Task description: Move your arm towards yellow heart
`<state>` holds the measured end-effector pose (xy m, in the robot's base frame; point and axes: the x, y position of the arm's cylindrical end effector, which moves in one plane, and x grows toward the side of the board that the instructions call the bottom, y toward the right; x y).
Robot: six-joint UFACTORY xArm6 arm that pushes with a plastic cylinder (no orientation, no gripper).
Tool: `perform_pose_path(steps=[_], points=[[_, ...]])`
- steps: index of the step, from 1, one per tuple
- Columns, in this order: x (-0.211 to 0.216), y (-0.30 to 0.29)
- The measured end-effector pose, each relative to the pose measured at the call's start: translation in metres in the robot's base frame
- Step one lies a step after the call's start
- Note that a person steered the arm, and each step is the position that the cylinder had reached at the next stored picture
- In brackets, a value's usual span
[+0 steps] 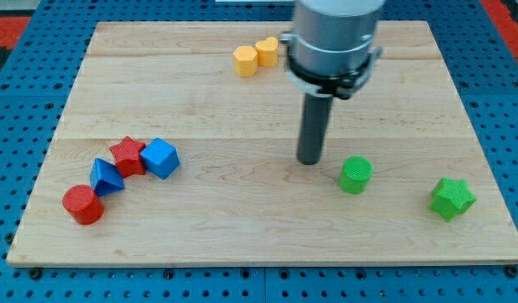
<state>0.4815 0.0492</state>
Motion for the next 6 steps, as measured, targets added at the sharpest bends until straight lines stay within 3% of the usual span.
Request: perform_pose_path(steps=[2,3,5,6], points=[[0.056,0.104],[0.007,0.074],[-0.168,0.134],[-0.220,0.097]])
